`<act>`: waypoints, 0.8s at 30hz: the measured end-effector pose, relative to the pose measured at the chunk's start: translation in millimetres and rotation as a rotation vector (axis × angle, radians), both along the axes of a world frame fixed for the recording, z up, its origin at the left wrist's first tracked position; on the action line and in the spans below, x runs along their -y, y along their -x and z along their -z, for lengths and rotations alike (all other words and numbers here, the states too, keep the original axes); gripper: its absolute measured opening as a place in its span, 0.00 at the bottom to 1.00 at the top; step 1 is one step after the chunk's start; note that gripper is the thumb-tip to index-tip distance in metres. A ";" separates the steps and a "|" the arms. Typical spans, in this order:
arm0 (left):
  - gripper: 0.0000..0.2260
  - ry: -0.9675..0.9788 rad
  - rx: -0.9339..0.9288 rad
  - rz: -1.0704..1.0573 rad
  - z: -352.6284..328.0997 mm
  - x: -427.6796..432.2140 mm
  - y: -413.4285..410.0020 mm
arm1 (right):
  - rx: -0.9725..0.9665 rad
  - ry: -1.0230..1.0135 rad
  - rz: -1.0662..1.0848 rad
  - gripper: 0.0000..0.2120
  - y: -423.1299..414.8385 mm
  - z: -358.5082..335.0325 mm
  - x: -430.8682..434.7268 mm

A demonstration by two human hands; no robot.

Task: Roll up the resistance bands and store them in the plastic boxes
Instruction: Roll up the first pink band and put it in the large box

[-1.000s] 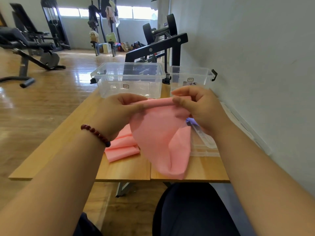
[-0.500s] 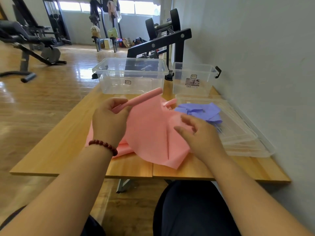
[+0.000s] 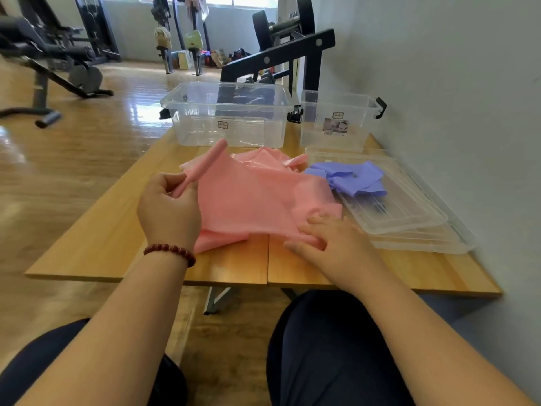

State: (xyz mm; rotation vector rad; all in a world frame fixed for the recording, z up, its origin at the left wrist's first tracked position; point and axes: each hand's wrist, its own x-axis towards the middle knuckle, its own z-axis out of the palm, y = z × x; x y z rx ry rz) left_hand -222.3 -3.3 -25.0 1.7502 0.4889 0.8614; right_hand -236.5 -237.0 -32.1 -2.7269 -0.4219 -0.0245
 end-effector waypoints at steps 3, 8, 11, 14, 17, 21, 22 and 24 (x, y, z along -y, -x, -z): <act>0.04 -0.003 -0.015 0.018 1.5 0.4 0.9 | -0.040 -0.363 0.042 0.27 -9.2 -10.4 1.1; 0.05 0.015 -0.027 0.045 2.6 7.3 0.5 | 0.070 0.007 0.200 0.24 -37.1 -2.6 -0.5; 0.05 0.022 -0.032 0.053 3.5 8.4 -0.3 | 0.120 -0.200 0.211 0.14 -45.9 5.3 1.3; 0.05 0.016 -0.035 0.047 5.1 9.5 -0.4 | 0.226 -0.327 0.258 0.07 -48.5 1.7 1.9; 0.05 0.007 -0.042 0.044 8.6 9.0 -1.2 | 0.323 -0.356 0.280 0.09 -57.6 -4.3 0.6; 0.05 -0.042 -0.047 0.007 13.1 2.6 -1.5 | 0.369 -0.344 0.315 0.10 -80.3 -17.3 0.0; 0.05 -0.053 -0.051 -0.004 13.7 0.5 -1.1 | 0.376 -0.356 0.325 0.10 -84.8 -20.5 -1.4; 0.05 -0.071 -0.056 -0.024 15.1 -3.8 -0.1 | 0.358 -0.370 0.351 0.13 -94.3 -24.7 -6.5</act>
